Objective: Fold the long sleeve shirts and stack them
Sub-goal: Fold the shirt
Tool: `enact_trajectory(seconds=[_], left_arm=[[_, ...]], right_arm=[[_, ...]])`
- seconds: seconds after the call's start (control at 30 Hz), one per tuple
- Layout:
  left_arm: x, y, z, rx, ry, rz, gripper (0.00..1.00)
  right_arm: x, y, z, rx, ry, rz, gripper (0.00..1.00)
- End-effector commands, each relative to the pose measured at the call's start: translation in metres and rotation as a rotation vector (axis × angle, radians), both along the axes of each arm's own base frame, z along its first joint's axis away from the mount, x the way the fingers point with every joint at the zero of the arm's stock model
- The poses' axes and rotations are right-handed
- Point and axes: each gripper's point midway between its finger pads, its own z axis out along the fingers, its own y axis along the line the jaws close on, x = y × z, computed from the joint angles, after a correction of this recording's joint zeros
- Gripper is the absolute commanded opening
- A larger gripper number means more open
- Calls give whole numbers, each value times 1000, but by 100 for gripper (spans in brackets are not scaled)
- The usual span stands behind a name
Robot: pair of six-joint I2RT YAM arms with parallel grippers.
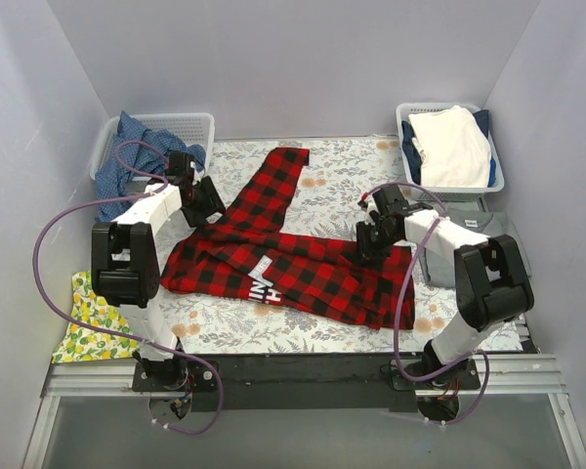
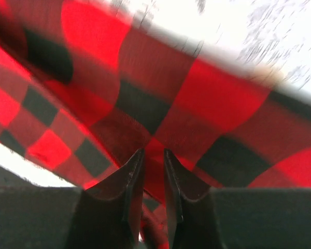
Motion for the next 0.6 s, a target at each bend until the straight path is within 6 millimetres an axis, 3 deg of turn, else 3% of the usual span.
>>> enact_trajectory(seconds=[0.0, 0.13, 0.23, 0.27, 0.33, 0.37, 0.4, 0.47, 0.5, 0.53, 0.57], left_arm=[[16, -19, 27, -62, -105, -93, 60], [37, -43, 30, -81, -127, -178, 62], [57, -71, 47, -91, -193, -246, 64], [63, -78, 38, -81, -184, -269, 65], [82, -94, 51, -60, -225, -282, 66], [87, -99, 36, -65, -192, -278, 66], [97, -104, 46, -75, -212, -270, 66], [103, -103, 41, -73, -196, -238, 66], [104, -104, 37, -75, -181, -229, 66], [104, -104, 38, -74, -179, -230, 66], [102, -104, 36, -74, -172, -234, 66]], right_arm=[[-31, -3, 16, 27, -10, 33, 28], [-70, -19, 1, -13, 81, 67, 28], [-75, -26, -1, -41, 81, 61, 28], [-70, -27, 2, -56, 68, 57, 28], [-54, -26, 13, -68, 21, 33, 28], [-33, -22, 30, -64, -46, 21, 29], [-17, -18, 42, -55, -93, 10, 32], [11, -10, 58, -46, -150, -10, 34], [39, 1, 84, -14, -231, -12, 35], [55, 7, 93, 1, -271, -15, 36], [71, 14, 88, 3, -263, -16, 37]])
